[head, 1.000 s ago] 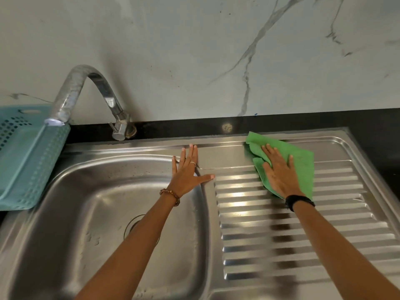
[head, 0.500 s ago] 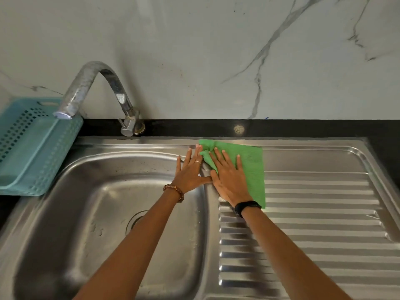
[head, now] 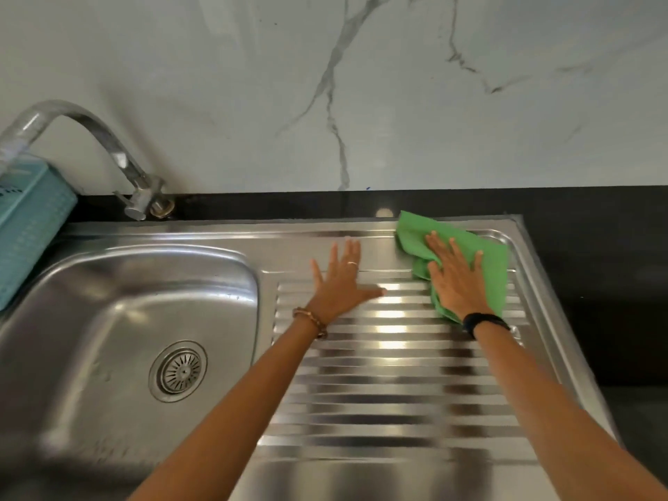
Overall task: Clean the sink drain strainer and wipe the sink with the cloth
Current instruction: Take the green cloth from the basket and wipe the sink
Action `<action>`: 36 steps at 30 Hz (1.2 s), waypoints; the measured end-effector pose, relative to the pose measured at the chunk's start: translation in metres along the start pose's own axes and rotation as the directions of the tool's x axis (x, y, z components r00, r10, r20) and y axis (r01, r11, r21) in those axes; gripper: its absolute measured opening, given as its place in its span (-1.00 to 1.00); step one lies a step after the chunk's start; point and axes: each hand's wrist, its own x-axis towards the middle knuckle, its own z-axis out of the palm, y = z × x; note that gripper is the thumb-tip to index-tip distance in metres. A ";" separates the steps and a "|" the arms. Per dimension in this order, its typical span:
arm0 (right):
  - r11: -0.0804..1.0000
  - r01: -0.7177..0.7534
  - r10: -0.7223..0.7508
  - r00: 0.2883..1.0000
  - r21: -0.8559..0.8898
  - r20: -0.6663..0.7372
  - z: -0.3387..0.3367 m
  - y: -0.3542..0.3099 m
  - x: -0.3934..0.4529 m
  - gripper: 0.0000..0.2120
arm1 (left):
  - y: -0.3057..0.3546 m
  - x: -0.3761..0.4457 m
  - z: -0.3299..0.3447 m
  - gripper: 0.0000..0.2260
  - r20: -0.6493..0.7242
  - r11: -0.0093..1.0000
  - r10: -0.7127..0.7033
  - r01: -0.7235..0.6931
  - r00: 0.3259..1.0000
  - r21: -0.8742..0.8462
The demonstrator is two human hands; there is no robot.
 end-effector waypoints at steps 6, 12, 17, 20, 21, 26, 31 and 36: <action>0.985 -0.162 0.162 0.987 0.054 -0.002 -0.026 0.045 -0.010 -0.53 | 0.033 0.004 0.034 -0.01 0.179 0.997 -0.017 0.004 0.984 0.073; 0.993 0.064 -0.058 0.997 -0.097 0.059 0.015 -0.022 -0.005 -0.50 | 0.032 0.005 0.041 0.08 0.144 0.995 -0.054 0.041 0.988 0.096; 0.965 0.233 -0.228 0.972 -0.123 0.053 0.028 -0.041 0.008 -0.50 | 0.030 0.008 0.045 0.09 0.094 0.993 -0.060 0.050 0.994 0.106; 0.968 0.182 -0.181 0.983 -0.171 0.016 0.022 -0.023 0.014 -0.52 | 0.027 0.010 0.045 0.10 0.126 0.992 -0.072 0.058 0.989 0.111; 0.971 0.164 -0.165 0.986 -0.176 0.005 0.020 -0.019 0.014 -0.52 | 0.027 0.010 0.044 0.10 0.134 0.992 -0.071 0.056 0.988 0.113; 0.990 -0.094 0.080 0.989 -0.108 -0.127 0.000 0.030 0.014 -0.48 | 0.028 0.006 0.045 0.05 0.107 0.991 -0.087 0.075 0.990 0.111; 0.941 -0.197 0.155 0.974 -0.277 -0.164 -0.026 0.076 0.019 -0.46 | 0.059 0.009 0.064 0.02 0.142 0.991 0.017 -0.035 0.990 0.129; 0.947 -0.207 0.176 0.974 -0.247 -0.140 -0.024 0.075 -0.028 -0.43 | 0.077 0.010 0.087 0.11 0.210 0.979 0.032 -0.073 0.977 0.189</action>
